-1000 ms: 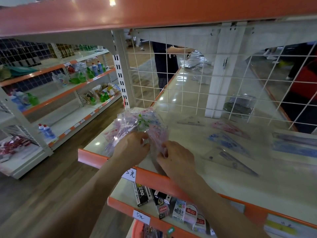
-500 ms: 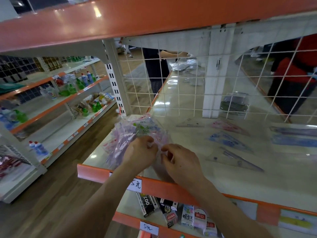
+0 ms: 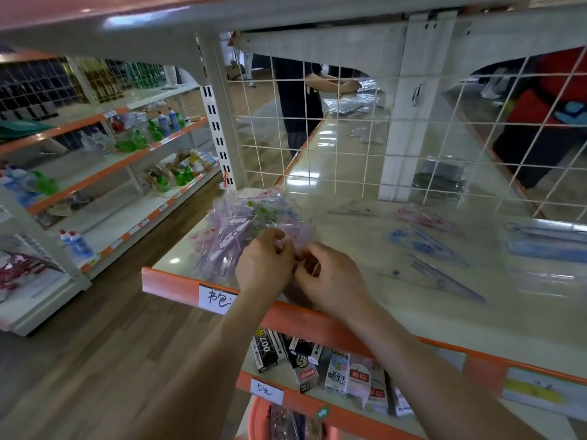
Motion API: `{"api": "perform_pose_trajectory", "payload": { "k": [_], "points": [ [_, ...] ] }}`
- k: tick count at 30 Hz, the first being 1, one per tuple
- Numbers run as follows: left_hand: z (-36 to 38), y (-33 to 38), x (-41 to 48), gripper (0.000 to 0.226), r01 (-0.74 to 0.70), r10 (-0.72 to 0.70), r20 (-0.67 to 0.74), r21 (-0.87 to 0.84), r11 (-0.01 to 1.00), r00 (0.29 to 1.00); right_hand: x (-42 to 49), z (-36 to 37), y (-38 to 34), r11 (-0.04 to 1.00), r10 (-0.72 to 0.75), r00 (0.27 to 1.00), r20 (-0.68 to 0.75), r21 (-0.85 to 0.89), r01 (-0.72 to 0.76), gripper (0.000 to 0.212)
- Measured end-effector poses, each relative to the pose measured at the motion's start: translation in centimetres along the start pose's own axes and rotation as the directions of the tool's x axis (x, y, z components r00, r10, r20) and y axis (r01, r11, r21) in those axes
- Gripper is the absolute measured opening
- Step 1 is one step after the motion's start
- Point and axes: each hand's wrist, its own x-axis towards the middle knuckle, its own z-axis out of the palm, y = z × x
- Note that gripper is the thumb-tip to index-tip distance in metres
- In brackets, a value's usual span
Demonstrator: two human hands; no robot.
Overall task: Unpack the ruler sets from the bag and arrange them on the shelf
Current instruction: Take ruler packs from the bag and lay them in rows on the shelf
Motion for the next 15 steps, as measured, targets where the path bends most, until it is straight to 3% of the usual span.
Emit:
{"api": "perform_pose_trajectory", "payload": {
  "k": [7, 11, 15],
  "points": [
    [-0.1, -0.9, -0.1, 0.022, -0.072, 0.072, -0.008, -0.134, 0.988, 0.997, 0.1, 0.3, -0.1, 0.999, 0.016, 1.0, 0.008, 0.05, -0.017, 0.014],
    [0.1, -1.4, 0.4, 0.022, -0.104, 0.109, 0.026, -0.144, 0.984, 0.994, 0.5, 0.8, -0.1, 0.999, 0.026, 0.998, -0.052, -0.018, -0.027, 0.018],
    [0.6, -1.8, 0.3, 0.022, -0.133, 0.131, -0.026, -0.168, 0.977, 0.991, 0.7, 1.1, 0.3, 0.999, 0.021, 0.999, -0.044, -0.04, -0.023, 0.023]
  ]
}}
